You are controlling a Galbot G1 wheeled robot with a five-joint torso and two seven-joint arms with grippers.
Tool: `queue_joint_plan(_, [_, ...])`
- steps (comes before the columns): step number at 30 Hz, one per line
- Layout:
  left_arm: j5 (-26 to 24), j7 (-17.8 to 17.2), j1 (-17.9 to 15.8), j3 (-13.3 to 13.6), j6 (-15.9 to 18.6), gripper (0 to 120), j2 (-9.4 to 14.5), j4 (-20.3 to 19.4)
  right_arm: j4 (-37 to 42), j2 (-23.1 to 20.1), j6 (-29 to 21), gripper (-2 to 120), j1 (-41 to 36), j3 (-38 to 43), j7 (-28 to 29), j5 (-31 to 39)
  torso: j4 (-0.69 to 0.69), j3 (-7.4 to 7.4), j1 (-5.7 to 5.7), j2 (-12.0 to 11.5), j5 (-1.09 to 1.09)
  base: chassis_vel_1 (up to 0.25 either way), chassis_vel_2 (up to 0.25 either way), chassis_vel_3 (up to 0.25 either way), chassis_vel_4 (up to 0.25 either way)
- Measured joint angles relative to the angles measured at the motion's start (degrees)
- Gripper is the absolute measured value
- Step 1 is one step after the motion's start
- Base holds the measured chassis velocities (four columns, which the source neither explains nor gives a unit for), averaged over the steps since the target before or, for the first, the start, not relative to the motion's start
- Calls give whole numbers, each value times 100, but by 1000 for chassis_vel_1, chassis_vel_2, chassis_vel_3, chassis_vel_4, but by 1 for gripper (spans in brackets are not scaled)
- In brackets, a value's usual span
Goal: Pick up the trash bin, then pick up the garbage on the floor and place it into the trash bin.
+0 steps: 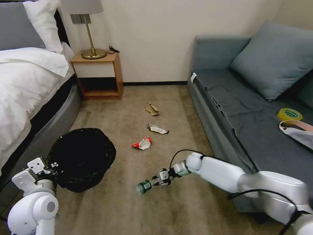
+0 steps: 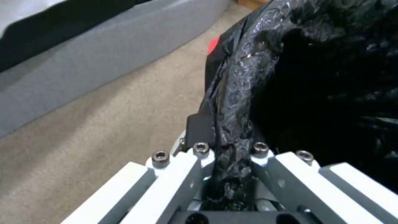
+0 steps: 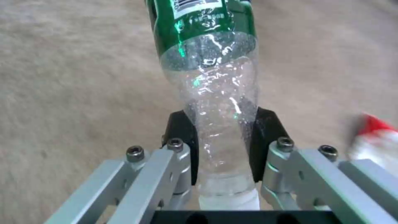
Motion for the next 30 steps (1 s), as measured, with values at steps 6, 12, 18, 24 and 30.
queue_joint_plan(6, [62,-8,63,125,1,2,37,23,601,-586,-42,20,-28,632,226,372,0,0,0,0,1,0,0,0,0])
queue_joint_plan(12, [142,-8,90,264,0,2,39,28,1308,-847,-269,20,-70,1048,422,823,0,0,0,0,2,0,0,0,0])
queue_joint_plan(18, [230,-9,141,459,-13,2,-18,25,2591,-1028,-764,20,-63,1256,917,1467,2,0,0,0,1,0,0,0,0])
queue_joint_plan(24, [310,-8,156,602,-29,2,-76,-2,3536,-989,-1207,20,56,1169,1650,2002,2,0,0,0,-1,0,0,0,0])
queue_joint_plan(30, [382,-9,150,712,-38,2,-140,1,3967,-676,-1491,20,198,753,2341,2356,2,0,0,0,0,0,0,0,0])
